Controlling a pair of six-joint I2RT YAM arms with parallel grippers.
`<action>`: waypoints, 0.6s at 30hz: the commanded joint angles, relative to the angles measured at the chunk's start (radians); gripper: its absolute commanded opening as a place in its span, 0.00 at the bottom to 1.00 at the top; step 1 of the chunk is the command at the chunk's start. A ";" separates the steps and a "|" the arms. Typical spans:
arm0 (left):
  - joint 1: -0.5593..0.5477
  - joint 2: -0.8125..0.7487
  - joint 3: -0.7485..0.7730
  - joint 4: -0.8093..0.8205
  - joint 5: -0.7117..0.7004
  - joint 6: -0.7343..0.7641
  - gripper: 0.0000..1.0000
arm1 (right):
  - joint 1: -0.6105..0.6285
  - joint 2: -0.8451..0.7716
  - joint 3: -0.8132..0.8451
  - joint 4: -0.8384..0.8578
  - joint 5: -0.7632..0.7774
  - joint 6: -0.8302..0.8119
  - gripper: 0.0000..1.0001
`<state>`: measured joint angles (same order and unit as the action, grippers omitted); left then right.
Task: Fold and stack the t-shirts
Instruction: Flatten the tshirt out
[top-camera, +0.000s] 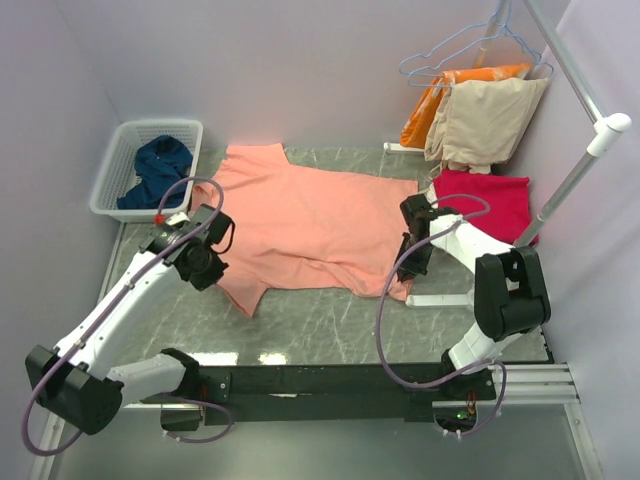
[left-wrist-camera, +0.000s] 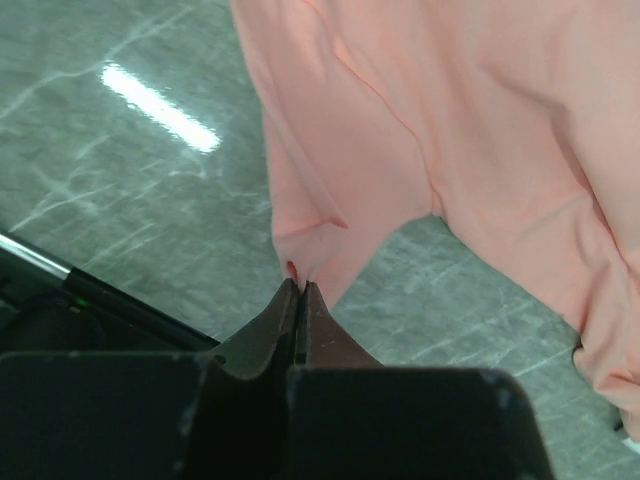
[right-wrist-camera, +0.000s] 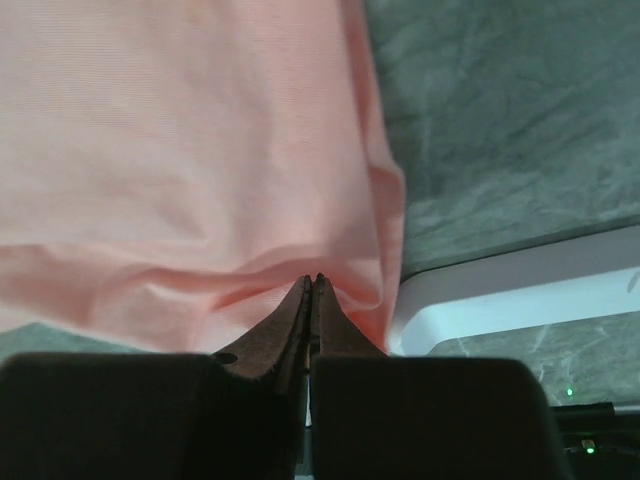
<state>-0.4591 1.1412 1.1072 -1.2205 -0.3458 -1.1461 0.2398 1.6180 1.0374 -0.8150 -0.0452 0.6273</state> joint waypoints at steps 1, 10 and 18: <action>-0.004 -0.073 0.020 -0.089 -0.097 -0.070 0.01 | 0.001 -0.015 -0.040 -0.018 0.084 0.077 0.00; -0.004 -0.063 -0.001 -0.062 -0.068 -0.046 0.01 | 0.024 -0.247 -0.103 0.105 0.120 0.008 0.54; -0.003 -0.038 0.013 -0.047 -0.068 -0.021 0.01 | 0.033 -0.325 -0.149 0.082 0.127 0.002 0.49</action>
<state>-0.4595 1.0939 1.1049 -1.2800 -0.4057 -1.1877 0.2626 1.3243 0.9253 -0.7330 0.0486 0.6380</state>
